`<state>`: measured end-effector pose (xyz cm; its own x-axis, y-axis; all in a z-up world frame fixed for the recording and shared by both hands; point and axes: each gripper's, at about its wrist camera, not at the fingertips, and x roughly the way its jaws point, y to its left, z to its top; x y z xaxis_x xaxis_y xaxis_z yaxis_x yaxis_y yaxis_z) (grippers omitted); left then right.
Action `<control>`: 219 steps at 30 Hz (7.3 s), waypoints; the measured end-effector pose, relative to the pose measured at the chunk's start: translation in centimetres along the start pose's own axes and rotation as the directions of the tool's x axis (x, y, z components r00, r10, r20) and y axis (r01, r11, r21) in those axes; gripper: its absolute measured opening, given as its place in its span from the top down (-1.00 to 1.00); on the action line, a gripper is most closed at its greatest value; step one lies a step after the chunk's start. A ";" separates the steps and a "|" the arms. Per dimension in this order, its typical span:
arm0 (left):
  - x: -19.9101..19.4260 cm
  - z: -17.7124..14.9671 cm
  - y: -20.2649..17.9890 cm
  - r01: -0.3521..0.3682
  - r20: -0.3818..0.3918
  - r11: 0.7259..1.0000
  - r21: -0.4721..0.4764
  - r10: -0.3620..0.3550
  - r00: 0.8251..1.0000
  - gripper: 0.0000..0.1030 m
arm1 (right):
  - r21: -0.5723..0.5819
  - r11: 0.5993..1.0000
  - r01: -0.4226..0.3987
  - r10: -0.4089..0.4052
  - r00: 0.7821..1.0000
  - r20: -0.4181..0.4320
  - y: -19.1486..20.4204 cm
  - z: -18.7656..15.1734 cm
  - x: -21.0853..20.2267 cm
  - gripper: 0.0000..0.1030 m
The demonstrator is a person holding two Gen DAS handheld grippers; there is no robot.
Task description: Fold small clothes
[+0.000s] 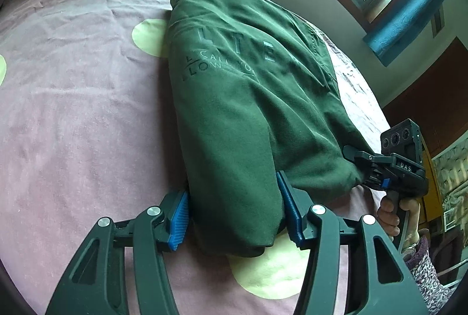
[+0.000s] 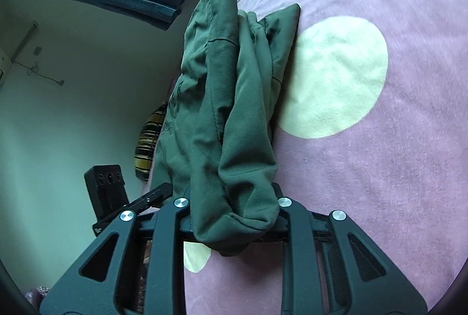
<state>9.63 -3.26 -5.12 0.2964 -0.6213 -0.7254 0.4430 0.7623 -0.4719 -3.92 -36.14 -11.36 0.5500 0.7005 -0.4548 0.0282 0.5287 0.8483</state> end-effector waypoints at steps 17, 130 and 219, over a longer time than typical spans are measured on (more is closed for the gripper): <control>-1.7 6.4 4.1 0.098 0.061 0.992 -0.075 -0.094 0.994 -0.63 | 0.050 0.999 0.013 -0.017 0.997 0.082 -1.0 9.6 0.5 -0.68; -9.6 -9.8 -7.3 -0.476 0.261 0.879 -0.011 0.462 0.848 -0.66 | -0.196 0.705 0.682 -0.620 0.726 0.298 8.2 -11.8 -4.8 -0.75; -8.9 -10.3 -9.0 -0.557 0.308 0.830 0.025 0.524 0.794 -0.68 | -0.229 0.689 0.687 -0.636 0.725 0.264 7.7 -12.6 -3.2 -0.76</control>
<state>-5.69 -2.72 0.41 0.7281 -0.1498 -0.6688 0.2239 0.9743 0.0255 -15.96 -28.32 -6.80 0.6012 0.0455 -0.7978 0.2062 0.9557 0.2099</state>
